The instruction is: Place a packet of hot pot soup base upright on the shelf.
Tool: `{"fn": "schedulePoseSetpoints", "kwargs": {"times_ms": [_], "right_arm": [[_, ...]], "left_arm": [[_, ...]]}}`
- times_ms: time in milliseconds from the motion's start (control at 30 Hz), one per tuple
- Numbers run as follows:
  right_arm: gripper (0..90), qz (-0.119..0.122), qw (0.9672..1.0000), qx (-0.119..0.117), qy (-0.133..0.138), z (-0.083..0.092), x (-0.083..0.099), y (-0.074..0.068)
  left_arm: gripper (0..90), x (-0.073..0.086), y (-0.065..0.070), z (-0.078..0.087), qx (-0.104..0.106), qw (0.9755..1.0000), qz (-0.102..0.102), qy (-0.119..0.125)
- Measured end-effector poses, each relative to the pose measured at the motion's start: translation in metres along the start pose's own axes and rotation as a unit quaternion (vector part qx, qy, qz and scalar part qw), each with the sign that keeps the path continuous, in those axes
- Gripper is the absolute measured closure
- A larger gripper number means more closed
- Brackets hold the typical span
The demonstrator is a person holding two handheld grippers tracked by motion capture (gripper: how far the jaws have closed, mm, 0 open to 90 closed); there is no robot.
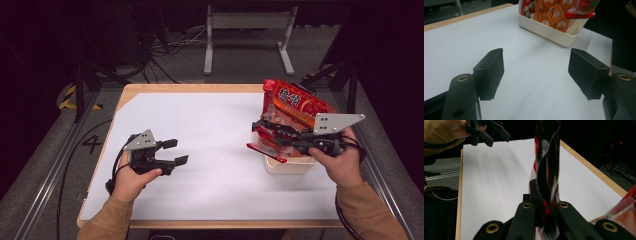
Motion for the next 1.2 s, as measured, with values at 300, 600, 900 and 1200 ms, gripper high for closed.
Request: {"fn": "schedulePoseSetpoints", "kwargs": {"times_ms": [300, 600, 900, 1200], "right_arm": [[89.8, 0.009, 0.9999, -0.004, -0.004, 0.013, 0.004, 0.014], [89.8, 0.018, 0.9997, -0.004, -0.014, 0.023, 0.011, 0.028], [89.8, 0.019, 0.9995, -0.001, -0.025, 0.028, 0.023, 0.037], [89.7, 0.014, 0.9990, -0.015, -0.039, 0.031, 0.038, 0.041]], "left_arm": [[28.9, 0.014, -0.013, 0.017, -0.029, 0.9994, 0.020, -0.001], [27.5, 0.030, -0.029, 0.034, -0.066, 0.9969, 0.043, -0.006], [27.0, 0.033, -0.035, 0.036, -0.070, 0.9963, 0.050, -0.003], [26.8, 0.035, -0.039, 0.036, -0.072, 0.9955, 0.062, 0.000]]}}
Point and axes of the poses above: each handheld gripper's, and its own axes: z roughly backward along the jaws, x roughly out of its underside, y roughly to its right, the point moved 8 cm from there along -z, roughly forward along the jaws, and after that the axes turned 1 degree about -z, right-handed, at the moved point
